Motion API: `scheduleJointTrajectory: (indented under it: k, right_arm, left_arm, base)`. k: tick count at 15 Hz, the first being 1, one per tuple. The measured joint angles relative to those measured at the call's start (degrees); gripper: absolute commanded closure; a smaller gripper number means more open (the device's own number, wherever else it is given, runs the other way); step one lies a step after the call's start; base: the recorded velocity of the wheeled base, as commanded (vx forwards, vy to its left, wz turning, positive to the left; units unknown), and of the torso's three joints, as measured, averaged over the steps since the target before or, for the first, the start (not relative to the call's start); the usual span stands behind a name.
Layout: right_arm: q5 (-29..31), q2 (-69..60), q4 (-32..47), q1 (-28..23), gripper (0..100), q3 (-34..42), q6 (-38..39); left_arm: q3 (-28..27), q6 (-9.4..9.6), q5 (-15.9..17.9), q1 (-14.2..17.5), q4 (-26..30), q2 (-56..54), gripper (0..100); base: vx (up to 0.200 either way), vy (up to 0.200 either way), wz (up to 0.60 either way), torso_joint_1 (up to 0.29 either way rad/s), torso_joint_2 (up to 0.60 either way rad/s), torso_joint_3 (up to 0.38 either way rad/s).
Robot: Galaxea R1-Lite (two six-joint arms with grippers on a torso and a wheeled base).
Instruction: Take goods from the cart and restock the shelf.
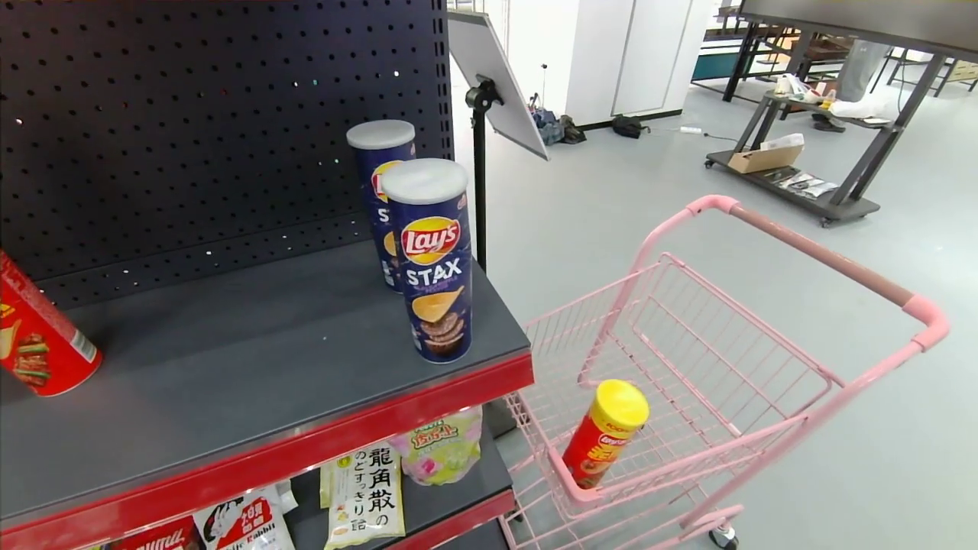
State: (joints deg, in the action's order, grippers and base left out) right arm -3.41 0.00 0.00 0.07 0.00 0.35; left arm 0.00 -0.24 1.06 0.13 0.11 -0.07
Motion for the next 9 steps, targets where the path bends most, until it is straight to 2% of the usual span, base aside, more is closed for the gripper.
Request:
scheduleJointTrajectory:
  k: [4,9]
  right_arm:
    - [0.00,0.00,0.00,0.00,0,0.00,0.00]
    - [0.00,0.00,0.00,0.00,0,0.00,-0.04]
  left_arm:
    - [0.00,0.00,-0.02,0.00,0.02,0.00,0]
    - [0.00,0.02,0.00,0.02,0.07,0.00,0]
  base:
    - [0.000,0.000,0.00,-0.145,0.39,0.243]
    - [0.000,0.000,0.00,-0.182,0.53,0.344]
